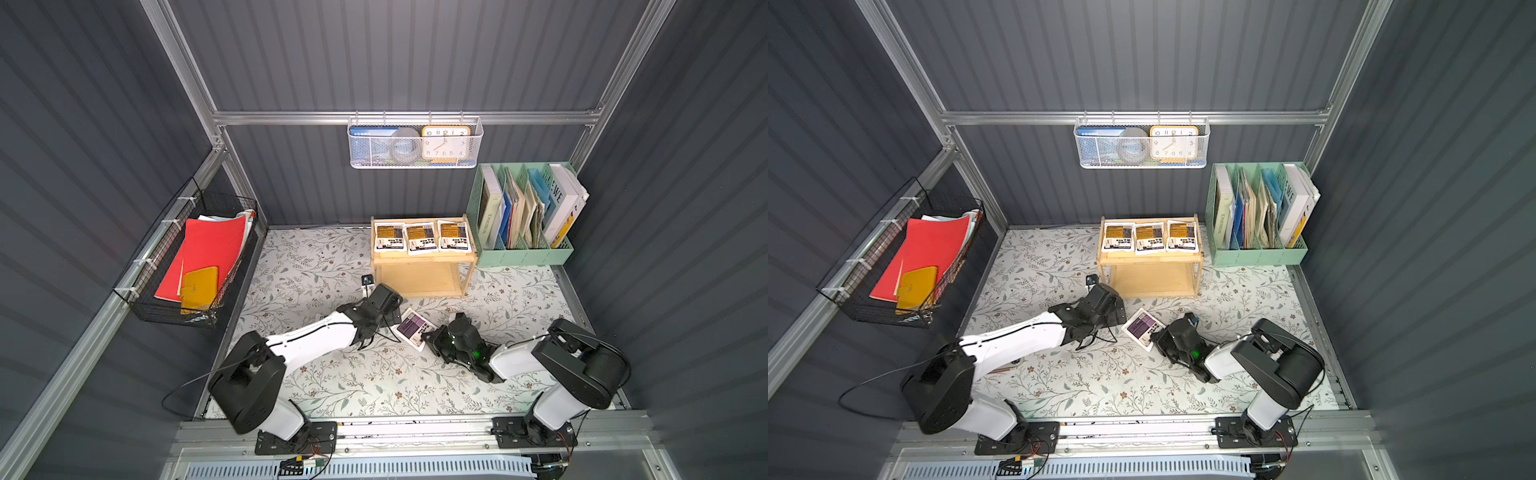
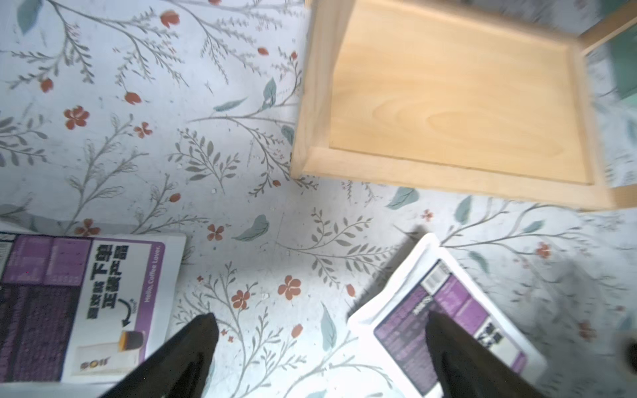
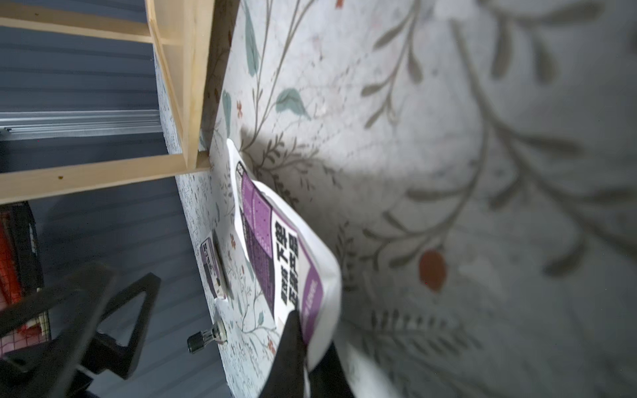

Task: Place the bagged coffee beans on the shelf by color
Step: Pick up the bagged coffee beans at the center of the board.

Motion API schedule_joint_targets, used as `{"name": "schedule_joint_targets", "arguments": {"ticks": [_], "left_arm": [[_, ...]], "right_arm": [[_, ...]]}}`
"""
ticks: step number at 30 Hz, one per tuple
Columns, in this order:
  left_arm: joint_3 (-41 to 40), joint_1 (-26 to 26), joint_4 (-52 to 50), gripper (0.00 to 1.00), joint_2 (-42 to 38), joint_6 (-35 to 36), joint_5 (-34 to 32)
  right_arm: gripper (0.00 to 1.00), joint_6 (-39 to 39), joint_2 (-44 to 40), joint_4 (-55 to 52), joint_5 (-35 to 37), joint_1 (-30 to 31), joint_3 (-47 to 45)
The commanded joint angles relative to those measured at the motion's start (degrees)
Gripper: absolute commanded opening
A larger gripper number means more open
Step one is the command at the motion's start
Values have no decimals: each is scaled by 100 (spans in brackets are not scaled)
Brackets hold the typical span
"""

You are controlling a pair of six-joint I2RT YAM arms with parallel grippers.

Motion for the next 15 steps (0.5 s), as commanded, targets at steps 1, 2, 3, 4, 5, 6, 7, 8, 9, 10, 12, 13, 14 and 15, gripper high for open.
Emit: {"name": "schedule_joint_targets", "arguments": {"ticks": [1, 2, 3, 4, 5, 6, 7, 8, 9, 10, 12, 13, 14, 15], "left_arm": [[-178, 9, -582, 100, -582, -436, 63], [-191, 25, -661, 100, -748, -525, 57], [-204, 39, -736, 100, -914, -613, 54], [-216, 56, -786, 100, -1047, -666, 33], [-223, 82, -824, 100, -1197, -730, 27], [-217, 117, -863, 100, -1333, -784, 28], [-212, 159, -893, 100, -1433, -816, 26], [-202, 216, -913, 100, -1547, -848, 28], [-192, 273, -923, 100, -1640, -858, 39], [-175, 348, -918, 100, -1701, -857, 63], [-99, 567, -891, 100, -1815, -806, 167], [-81, 691, -865, 100, -1856, -770, 233], [-60, 825, -808, 100, -1901, -721, 315], [-39, 991, -727, 100, -1933, -672, 435]], "right_arm": [[0, 140, -494, -480, 387, 277, -89], [0, 179, -671, -609, 507, 379, -89], [0, 218, -835, -746, 658, 485, -84], [0, 258, -959, -842, 776, 574, -68], [0, 318, -1092, -953, 939, 669, -48], [0, 371, -1193, -1019, 1095, 750, -37], [0, 422, -1262, -1054, 1226, 810, -7], [0, 498, -1319, -1077, 1387, 877, 22], [0, 572, -1352, -1076, 1534, 924, 56], [0, 647, -1352, -1067, 1663, 953, 92], [0, 783, -1300, -1047, 1947, 1005, 218], [0, 829, -1264, -1039, 2075, 1021, 284], [0, 881, -1196, -1012, 2219, 1035, 369], [0, 921, -1126, -986, 2351, 1041, 461]]}}
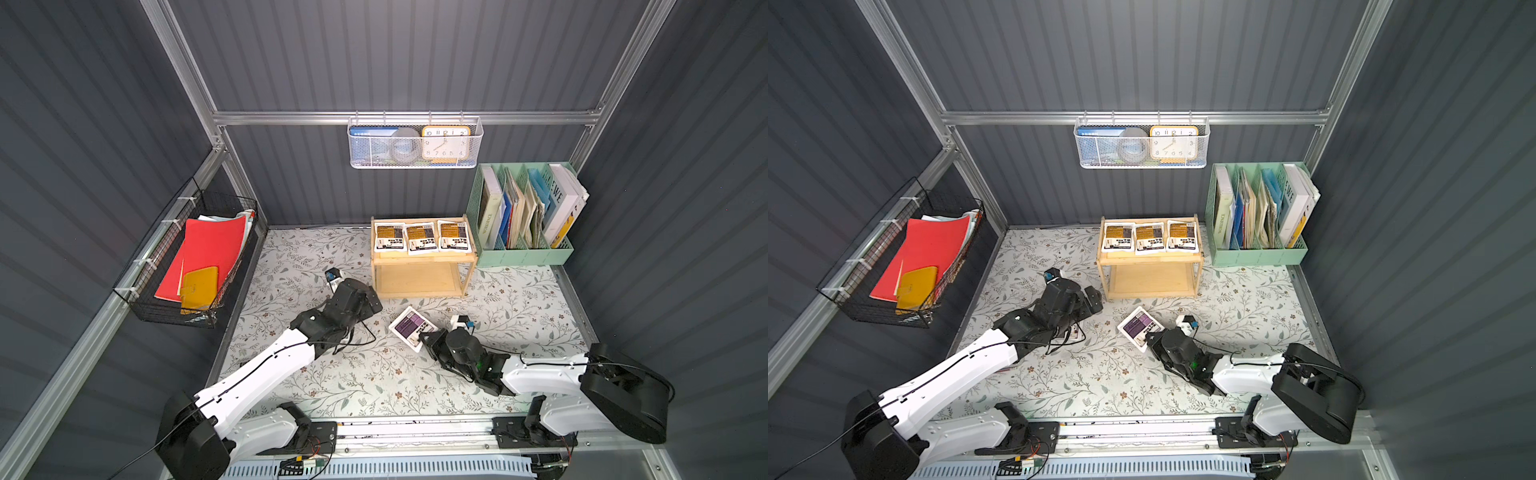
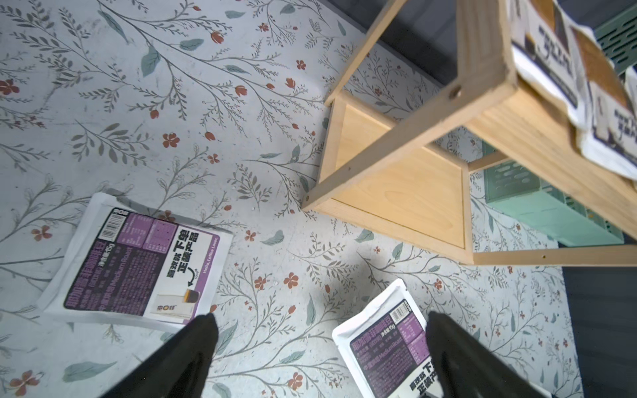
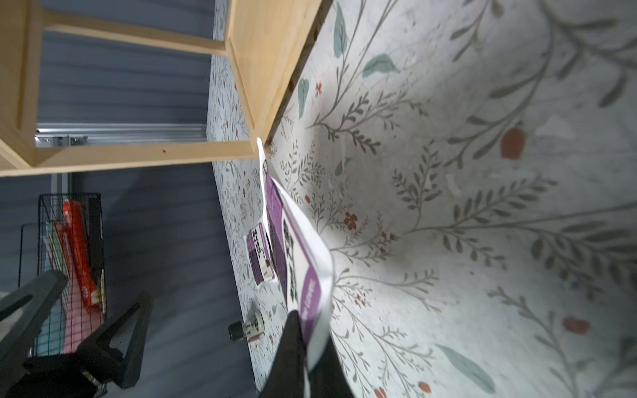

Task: Place the bagged coffee beans on the shelf by color
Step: Pick up the bagged coffee beans at the center of the board, then place the bagged coffee beans on the shelf.

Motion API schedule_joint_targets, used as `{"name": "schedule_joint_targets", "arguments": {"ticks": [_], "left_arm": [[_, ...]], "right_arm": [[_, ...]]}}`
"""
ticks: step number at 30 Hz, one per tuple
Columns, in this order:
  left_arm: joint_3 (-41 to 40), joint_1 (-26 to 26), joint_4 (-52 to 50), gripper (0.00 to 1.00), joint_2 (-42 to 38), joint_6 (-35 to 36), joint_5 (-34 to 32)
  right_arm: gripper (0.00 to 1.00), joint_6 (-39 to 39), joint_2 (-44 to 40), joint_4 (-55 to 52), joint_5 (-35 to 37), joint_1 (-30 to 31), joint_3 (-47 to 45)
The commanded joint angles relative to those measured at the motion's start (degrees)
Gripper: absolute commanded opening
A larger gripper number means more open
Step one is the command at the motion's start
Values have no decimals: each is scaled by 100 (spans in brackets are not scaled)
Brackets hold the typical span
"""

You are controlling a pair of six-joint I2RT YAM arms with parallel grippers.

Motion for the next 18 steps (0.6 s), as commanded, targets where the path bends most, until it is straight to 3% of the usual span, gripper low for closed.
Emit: {"name": "schedule_joint_targets", "arguments": {"ticks": [1, 12, 18], "left_arm": [[113, 435, 20, 100, -135, 79, 351], [335, 2162, 911, 100, 438, 337, 1884], [391, 2871, 1407, 100, 1000, 238, 2660]], "right_arm": [[0, 262, 196, 12, 793, 55, 353], [0, 848, 1687, 1166, 2350, 51, 1023], [0, 998, 2600, 1666, 2746, 22, 1656]]}}
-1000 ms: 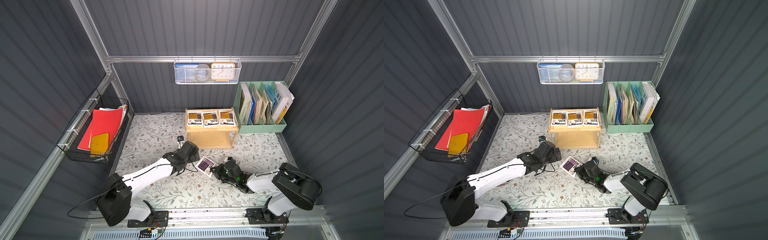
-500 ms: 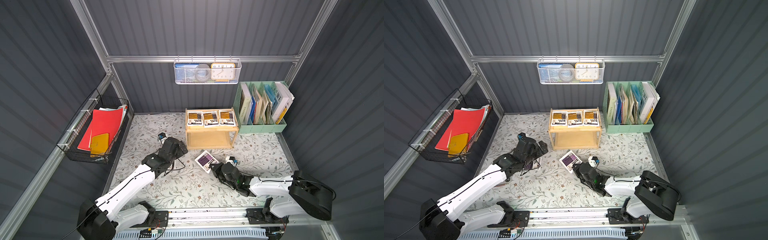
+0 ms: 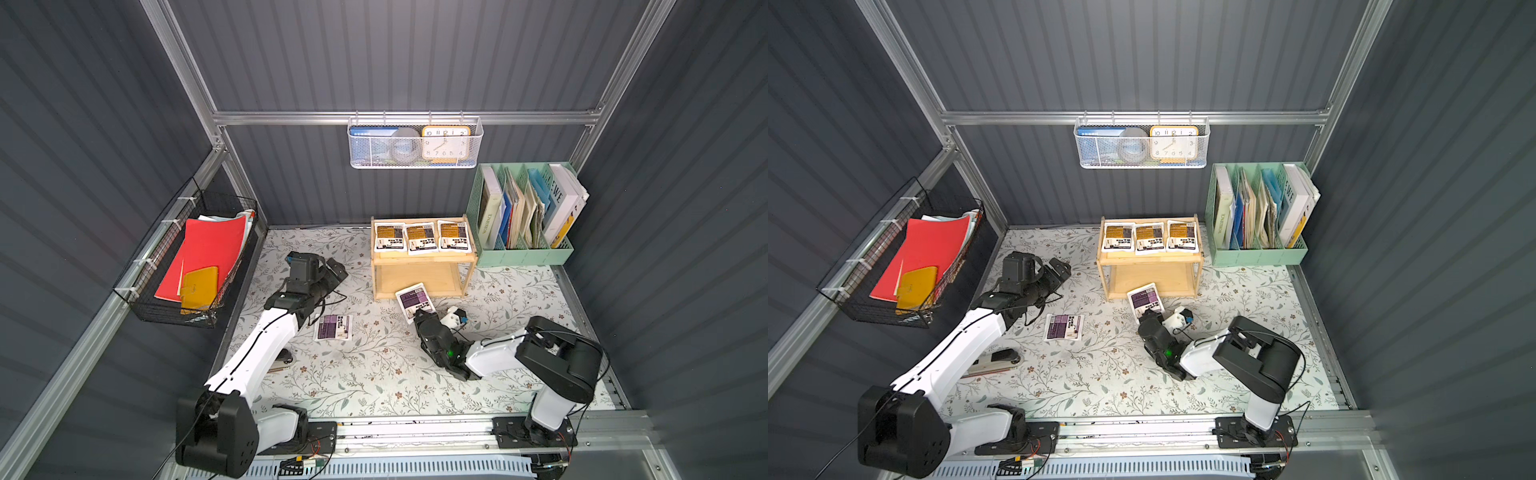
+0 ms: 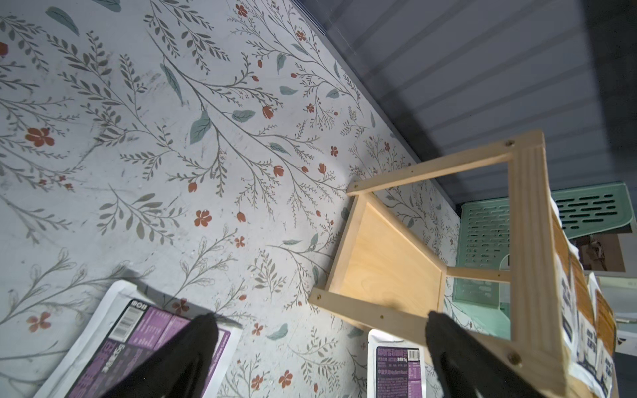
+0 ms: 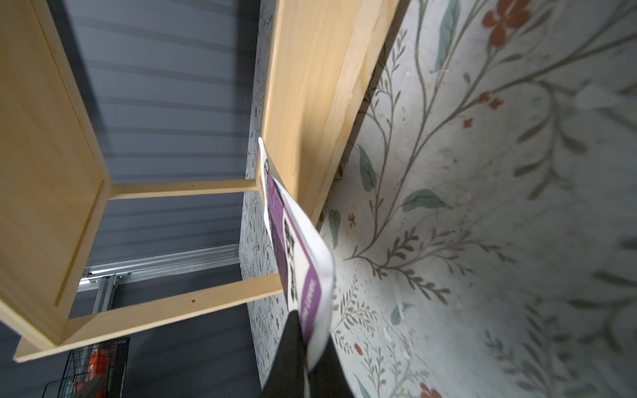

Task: Place the bagged coffee beans on the shelf by color
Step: Place the bagged coffee beans on the shelf.

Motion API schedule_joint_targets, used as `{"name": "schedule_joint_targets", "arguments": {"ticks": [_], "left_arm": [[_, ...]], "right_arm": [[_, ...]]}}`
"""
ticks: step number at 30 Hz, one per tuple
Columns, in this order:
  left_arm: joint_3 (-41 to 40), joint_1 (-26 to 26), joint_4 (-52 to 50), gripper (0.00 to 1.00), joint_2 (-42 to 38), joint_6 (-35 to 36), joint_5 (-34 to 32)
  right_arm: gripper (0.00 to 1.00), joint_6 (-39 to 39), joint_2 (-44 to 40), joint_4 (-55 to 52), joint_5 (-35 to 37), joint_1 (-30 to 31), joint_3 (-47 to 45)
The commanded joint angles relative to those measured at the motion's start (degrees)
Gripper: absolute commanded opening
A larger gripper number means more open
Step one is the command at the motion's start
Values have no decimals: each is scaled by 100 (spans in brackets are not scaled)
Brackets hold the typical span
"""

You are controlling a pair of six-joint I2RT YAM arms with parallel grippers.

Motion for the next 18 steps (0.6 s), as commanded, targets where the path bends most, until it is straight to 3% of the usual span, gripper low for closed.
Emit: {"name": "schedule_joint_targets", "arguments": {"ticks": [1, 6, 18], "left_arm": [[158, 300, 392, 100, 270, 62, 680], [177, 578, 632, 100, 653, 62, 976], [311, 702, 839, 100, 1067, 126, 1134]], "right_arm": [[0, 135, 387, 489, 449, -31, 423], [0, 238, 880, 518, 499, -130, 976], [0, 692, 1736, -211, 586, -413, 2331]]}}
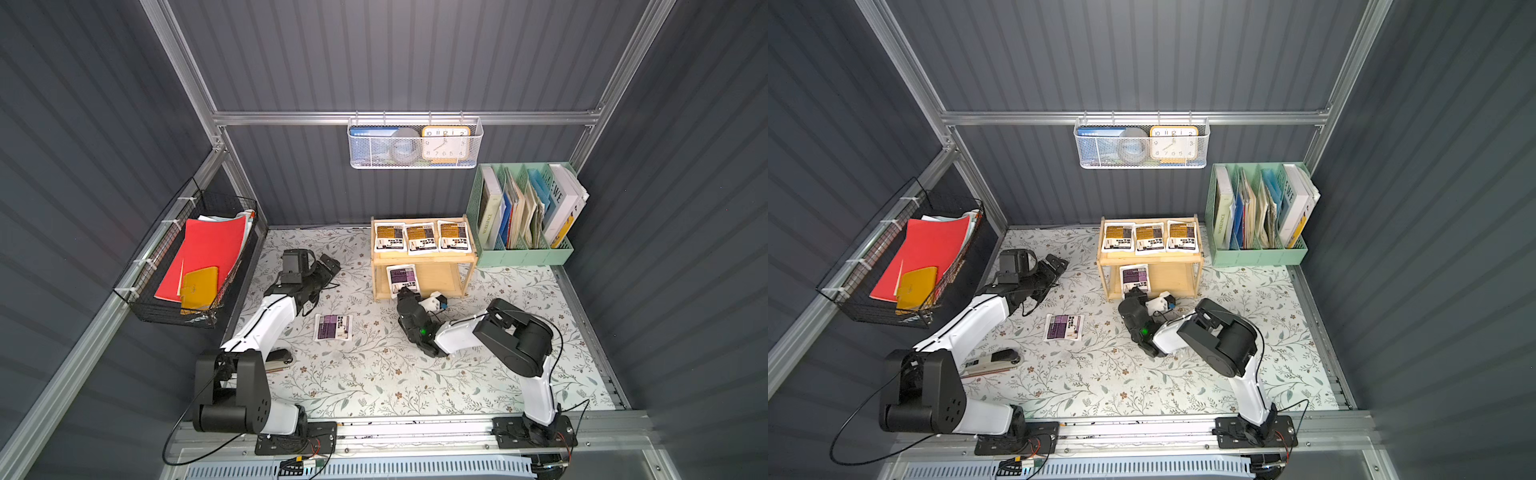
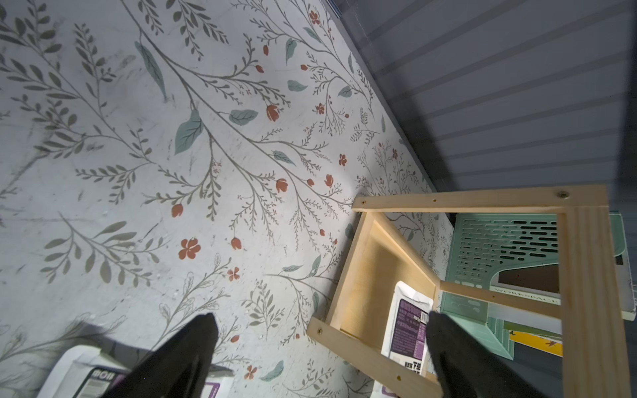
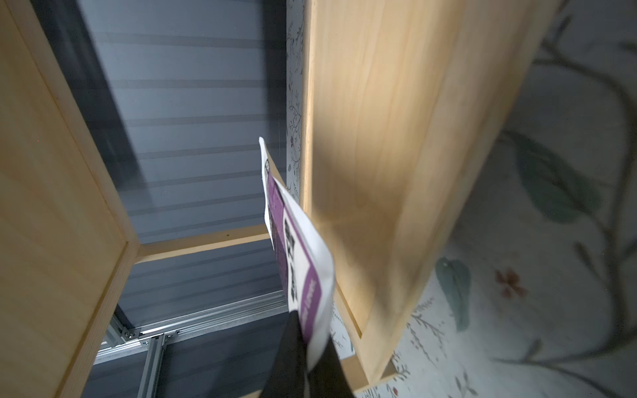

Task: Place the bagged coffee beans on the shelf by color
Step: Place the bagged coffee beans on the shelf.

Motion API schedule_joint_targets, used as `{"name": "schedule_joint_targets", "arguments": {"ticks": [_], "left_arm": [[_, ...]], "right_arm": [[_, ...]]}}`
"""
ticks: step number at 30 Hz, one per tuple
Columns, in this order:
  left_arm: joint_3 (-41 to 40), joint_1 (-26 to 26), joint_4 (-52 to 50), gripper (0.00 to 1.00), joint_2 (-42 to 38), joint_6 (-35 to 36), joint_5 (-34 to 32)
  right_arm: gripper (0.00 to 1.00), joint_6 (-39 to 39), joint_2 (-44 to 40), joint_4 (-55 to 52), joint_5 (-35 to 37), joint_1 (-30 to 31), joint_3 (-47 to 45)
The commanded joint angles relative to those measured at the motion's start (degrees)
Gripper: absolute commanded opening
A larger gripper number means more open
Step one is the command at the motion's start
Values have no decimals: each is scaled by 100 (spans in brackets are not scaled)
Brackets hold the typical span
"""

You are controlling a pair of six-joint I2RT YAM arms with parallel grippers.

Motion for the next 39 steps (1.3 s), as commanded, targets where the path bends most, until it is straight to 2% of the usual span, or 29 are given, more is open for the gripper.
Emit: {"name": "schedule_joint_targets", "arguments": {"ticks": [1, 9, 21, 30, 34, 39], "left_arm": [[166, 45, 183, 100, 132, 121, 178], [185, 62, 303, 100, 322, 114, 321], [69, 84, 395, 100, 363, 153, 383], [-33, 98, 437, 100, 286, 174, 402], [-75, 97, 448, 100, 222, 190, 397], [-119, 102, 446, 100, 144, 235, 408]], "right_arm": [[0, 188, 169, -436, 144, -86, 402], [0, 581, 578, -1223, 190, -167, 1192], [1, 847, 915, -1687, 191, -194, 1640], [43, 669, 914, -1754, -28, -282, 1653], [56, 582, 793, -1907, -191, -286, 1625], [68, 485, 633, -1958, -315, -281, 1490]]}}
